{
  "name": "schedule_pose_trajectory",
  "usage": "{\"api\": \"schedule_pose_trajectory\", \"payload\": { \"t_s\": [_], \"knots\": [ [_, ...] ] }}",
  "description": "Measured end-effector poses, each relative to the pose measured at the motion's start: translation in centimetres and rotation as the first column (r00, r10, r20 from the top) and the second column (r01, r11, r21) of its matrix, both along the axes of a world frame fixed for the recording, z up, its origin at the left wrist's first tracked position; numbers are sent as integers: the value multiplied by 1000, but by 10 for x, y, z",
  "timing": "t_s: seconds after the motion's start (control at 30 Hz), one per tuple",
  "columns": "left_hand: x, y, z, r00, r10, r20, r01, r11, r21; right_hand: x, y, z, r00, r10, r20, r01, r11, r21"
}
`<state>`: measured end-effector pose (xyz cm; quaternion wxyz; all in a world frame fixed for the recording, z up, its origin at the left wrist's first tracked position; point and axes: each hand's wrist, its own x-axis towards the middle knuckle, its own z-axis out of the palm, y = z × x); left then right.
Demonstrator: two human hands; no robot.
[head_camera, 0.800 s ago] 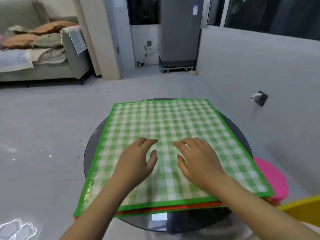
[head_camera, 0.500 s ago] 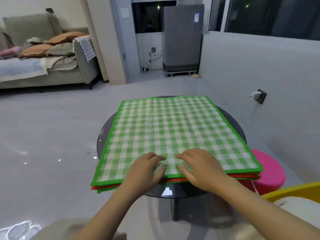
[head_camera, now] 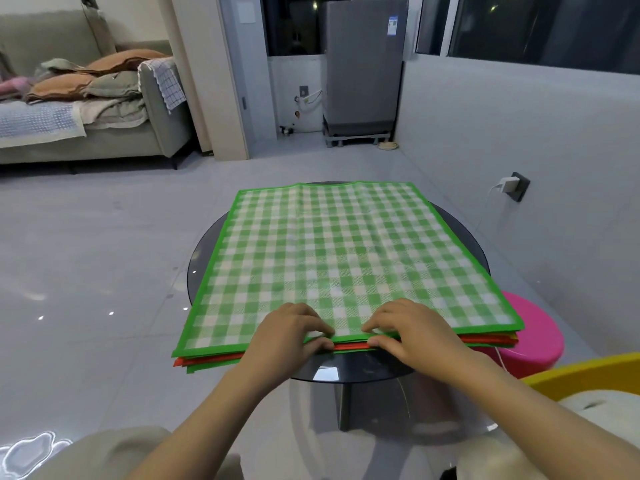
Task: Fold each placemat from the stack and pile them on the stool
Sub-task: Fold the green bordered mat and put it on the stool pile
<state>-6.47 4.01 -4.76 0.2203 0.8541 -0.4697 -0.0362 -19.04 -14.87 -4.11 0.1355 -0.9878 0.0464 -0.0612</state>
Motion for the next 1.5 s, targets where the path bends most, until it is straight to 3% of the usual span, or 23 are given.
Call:
{"api": "schedule_pose_trajectory", "payload": {
  "t_s": [0.2,0.6,0.97,1.23,1.5],
  "knots": [
    [4,-3,6,996,35,-84,-34,999,11,3,-2,4,999,-34,-19,35,998,56],
    [-5,-5,22,992,123,8,-123,992,12,2,0,17,993,-121,-3,121,990,72],
    [-19,13,91,996,92,-12,-93,995,-44,-20,13,80,981,-151,121,146,988,53],
    [19,-18,134,961,198,192,-186,979,-79,25,-6,117,944,-199,262,185,980,78],
    [94,-72,88,911,305,276,-264,948,-178,106,-51,78,874,-244,419,294,954,-57]
  ]
}}
